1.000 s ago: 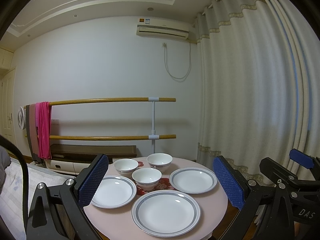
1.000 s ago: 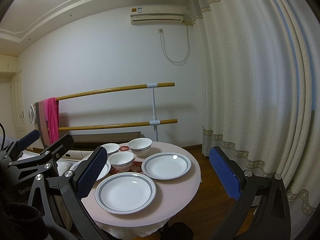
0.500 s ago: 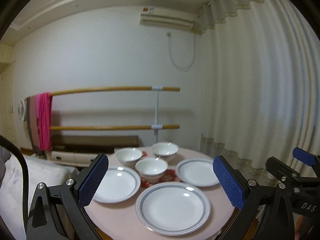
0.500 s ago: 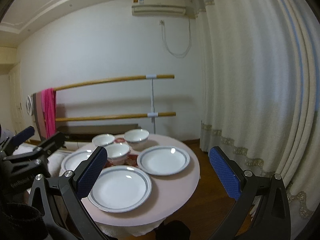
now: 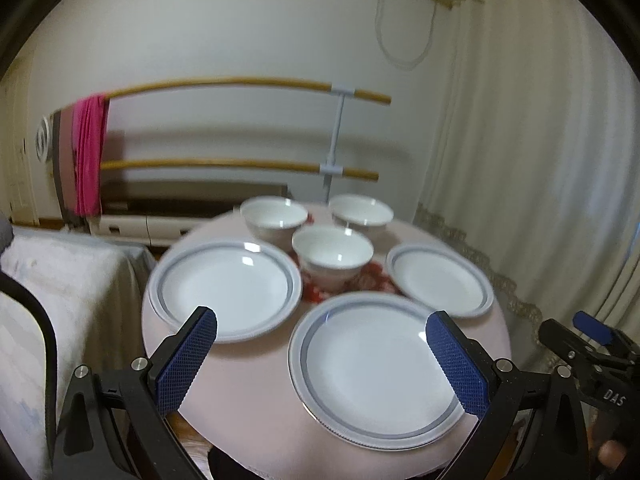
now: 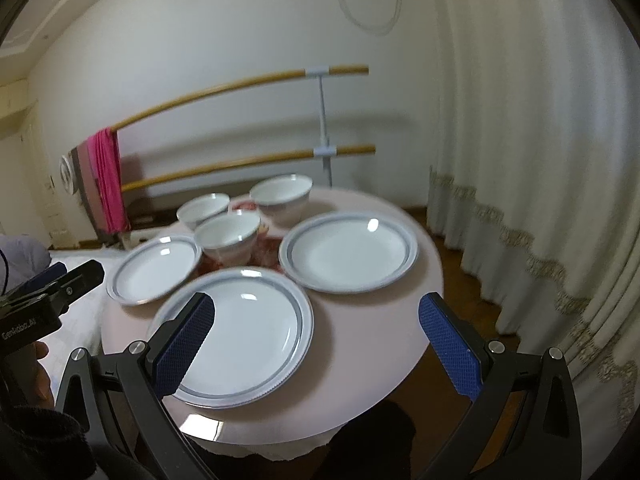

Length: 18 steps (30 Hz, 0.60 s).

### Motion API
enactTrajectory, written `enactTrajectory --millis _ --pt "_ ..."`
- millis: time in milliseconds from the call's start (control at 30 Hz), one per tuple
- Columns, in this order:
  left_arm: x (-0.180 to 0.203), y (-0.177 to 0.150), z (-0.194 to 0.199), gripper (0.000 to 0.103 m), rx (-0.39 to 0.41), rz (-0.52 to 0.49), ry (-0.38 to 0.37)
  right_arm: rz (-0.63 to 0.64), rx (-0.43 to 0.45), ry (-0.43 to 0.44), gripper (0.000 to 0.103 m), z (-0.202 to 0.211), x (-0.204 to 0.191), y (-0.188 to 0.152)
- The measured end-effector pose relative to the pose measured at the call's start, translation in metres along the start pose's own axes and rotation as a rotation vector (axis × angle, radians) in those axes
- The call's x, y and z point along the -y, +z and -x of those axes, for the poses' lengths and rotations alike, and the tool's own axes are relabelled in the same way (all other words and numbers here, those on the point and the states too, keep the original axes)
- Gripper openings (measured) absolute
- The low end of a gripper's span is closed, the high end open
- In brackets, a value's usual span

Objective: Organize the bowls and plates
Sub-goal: 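Lower both grippers onto the rim of the large grey-rimmed plate and close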

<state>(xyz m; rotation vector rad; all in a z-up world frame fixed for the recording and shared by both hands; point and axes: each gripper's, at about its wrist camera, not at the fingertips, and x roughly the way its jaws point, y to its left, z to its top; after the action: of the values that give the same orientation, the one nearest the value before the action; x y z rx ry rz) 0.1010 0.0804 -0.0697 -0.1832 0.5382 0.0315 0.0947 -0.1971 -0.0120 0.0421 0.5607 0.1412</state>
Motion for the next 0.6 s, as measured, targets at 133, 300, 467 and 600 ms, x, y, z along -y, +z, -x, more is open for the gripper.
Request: enactTrajectory --millis 133,300,467,600 --pt "-0.006 0.003 -0.027 0.102 -0.102 0.040 0.004 -0.029 -0.077 0.044 0.103 -0.033 0.006 -0.007" --pt "-0.008 0.000 -0.058 0.102 -0.198 0.073 0.011 -0.067 -0.178 0.123 0.095 -0.070 0.013 -0.016" --pt "-0.009 0.005 -0.072 0.102 -0.242 0.077 0.024 -0.085 -0.233 0.162 0.090 -0.090 0.014 -0.022" --pt "-0.008 0.008 -0.087 0.102 -0.287 0.080 0.022 -0.088 -0.268 0.186 0.078 -0.104 0.015 -0.023"
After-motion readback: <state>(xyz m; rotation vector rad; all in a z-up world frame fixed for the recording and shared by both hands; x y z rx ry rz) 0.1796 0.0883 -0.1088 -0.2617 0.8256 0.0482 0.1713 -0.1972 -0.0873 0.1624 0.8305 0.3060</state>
